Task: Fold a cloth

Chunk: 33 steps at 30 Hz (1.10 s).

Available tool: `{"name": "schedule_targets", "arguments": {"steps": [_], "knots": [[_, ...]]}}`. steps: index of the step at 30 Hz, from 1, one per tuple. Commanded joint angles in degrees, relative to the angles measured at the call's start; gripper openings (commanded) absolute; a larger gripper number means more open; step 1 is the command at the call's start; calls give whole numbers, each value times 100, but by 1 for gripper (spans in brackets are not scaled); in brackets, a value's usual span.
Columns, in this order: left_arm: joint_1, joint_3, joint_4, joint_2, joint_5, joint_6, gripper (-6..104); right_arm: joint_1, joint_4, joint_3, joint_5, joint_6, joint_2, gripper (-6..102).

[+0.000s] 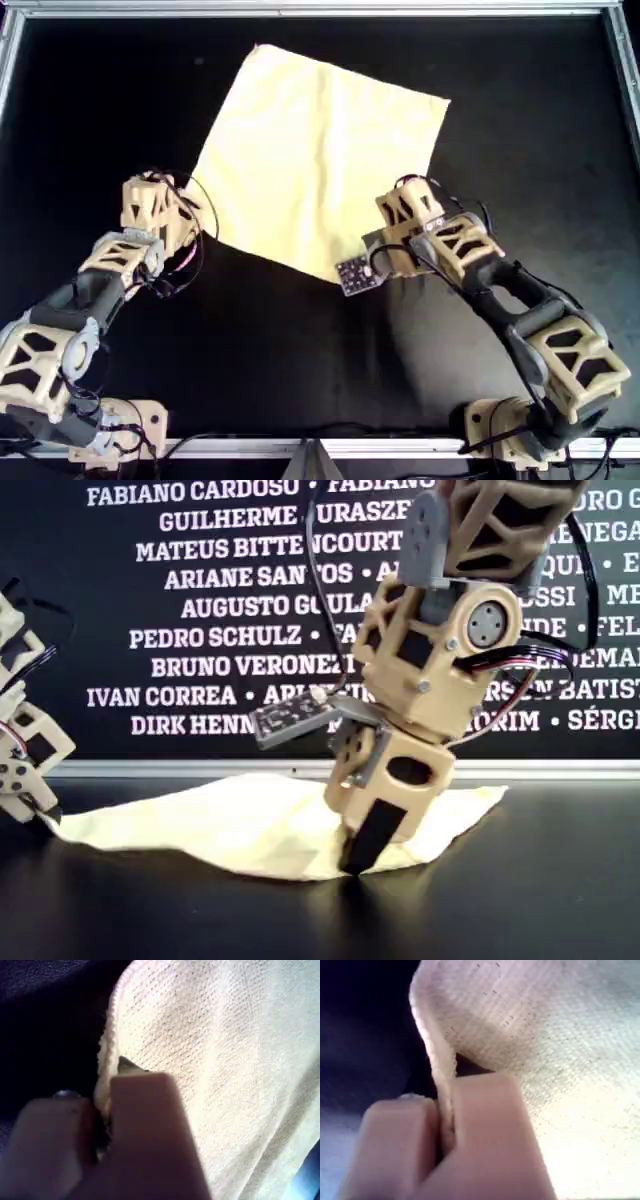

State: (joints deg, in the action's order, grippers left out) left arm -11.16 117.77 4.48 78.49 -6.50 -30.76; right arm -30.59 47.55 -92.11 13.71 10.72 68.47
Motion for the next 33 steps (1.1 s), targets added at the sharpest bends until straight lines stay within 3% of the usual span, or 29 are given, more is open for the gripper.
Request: {"name": "schedule_targets", "arguments": {"steps": [1,17,24,33], "knots": [[-202,88,88,123,0,-26,-1,88,-229,290,-35,18,237,-1],[-229,2558,105,3480,-44,9,-1,905,-105,62,-44,-70,1055,-1],[-782,3111,97,4359,-9,53,-1,879,-105,62,-44,-9,932,-1],[-721,3006,0,4289,62,-26,-1,896,-105,185,-44,9,1002,-1]]}}
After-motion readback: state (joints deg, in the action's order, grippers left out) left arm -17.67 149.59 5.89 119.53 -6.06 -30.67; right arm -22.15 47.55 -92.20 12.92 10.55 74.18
